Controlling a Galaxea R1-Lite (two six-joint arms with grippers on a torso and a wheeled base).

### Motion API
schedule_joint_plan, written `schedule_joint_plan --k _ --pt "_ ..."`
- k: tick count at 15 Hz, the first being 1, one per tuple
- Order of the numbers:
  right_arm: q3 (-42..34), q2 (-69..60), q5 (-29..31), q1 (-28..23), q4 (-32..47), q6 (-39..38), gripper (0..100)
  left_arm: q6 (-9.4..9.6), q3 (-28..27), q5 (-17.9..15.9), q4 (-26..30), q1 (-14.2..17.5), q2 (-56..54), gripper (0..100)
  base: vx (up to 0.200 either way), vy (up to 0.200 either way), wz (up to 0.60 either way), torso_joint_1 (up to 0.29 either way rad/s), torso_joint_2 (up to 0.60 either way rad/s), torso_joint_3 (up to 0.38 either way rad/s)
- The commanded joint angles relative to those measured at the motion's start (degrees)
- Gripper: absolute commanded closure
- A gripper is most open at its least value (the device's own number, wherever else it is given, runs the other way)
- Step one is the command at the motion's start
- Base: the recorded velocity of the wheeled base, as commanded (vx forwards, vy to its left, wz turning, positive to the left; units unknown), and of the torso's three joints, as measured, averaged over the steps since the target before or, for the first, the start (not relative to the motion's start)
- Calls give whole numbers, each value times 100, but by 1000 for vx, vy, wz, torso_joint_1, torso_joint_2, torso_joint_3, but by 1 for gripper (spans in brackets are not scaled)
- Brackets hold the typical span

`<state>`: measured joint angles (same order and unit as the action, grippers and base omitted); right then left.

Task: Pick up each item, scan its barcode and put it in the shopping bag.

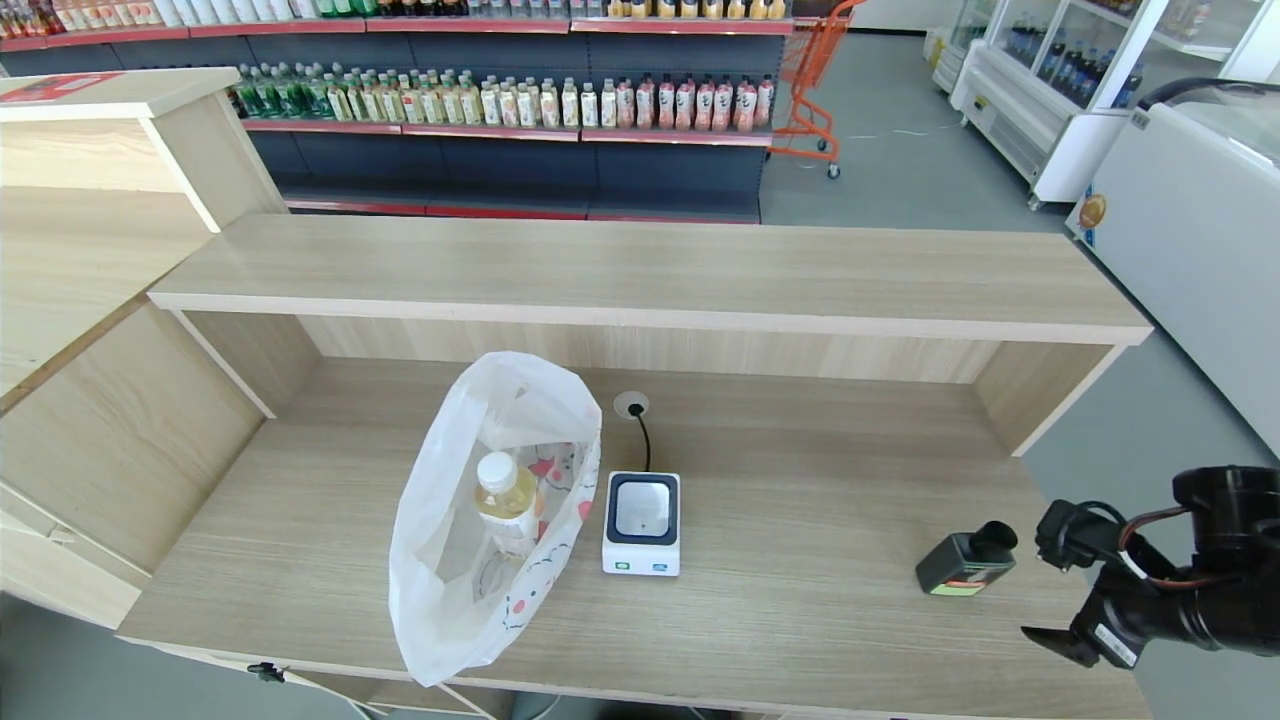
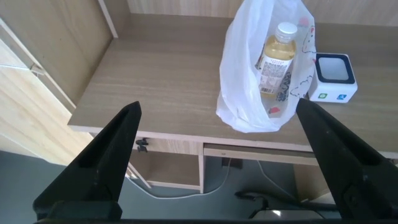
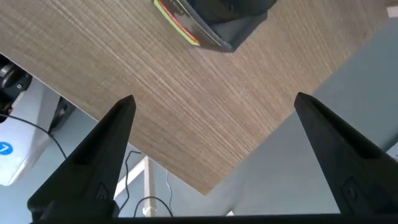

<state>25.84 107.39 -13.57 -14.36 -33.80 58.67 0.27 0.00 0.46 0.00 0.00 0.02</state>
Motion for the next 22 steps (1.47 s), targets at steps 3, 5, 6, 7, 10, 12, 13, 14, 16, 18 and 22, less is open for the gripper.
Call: schedule_joint_plan --k 3,5,6,7,10,12,13,14,16,18,22 --pt "536 617 -234 443 5 -190 0 0 0 6 0 0 -2 0 0 0 0 0 0 0" --pt "659 740 -269 619 -3 -409 0 0 0 -2 0 0 -2 0 0 0 0 0 0 0" --pt "720 810 -269 645 -3 -409 0 0 0 -2 0 0 -2 0 0 0 0 0 0 0" --pt "764 854 -269 663 -3 -409 0 0 0 6 0 0 -2 0 0 0 0 0 0 0" --pt "878 960 -278 680 -3 -418 100 0 0 6 0 0 -2 0 0 0 0 0 0 0" --pt "922 1039 -348 689 -3 -436 100 0 0 6 0 0 -2 0 0 0 0 0 0 0" --pt "940 1083 -419 689 -3 -444 100 0 0 6 0 0 -2 0 0 0 0 0 0 0" --pt "949 1118 -419 689 -12 -436 100 0 0 6 0 0 -2 0 0 0 0 0 0 0" --pt "940 1118 -454 689 -91 -436 100 0 0 6 0 0 -2 0 0 0 0 0 0 0" --pt "931 898 -489 680 -293 -444 100 0 0 6 0 0 -2 0 0 0 0 0 0 0" --pt "-326 -253 -823 74 -1963 -374 100 0 0 6 0 0 -2 0 0 0 0 0 0 0"
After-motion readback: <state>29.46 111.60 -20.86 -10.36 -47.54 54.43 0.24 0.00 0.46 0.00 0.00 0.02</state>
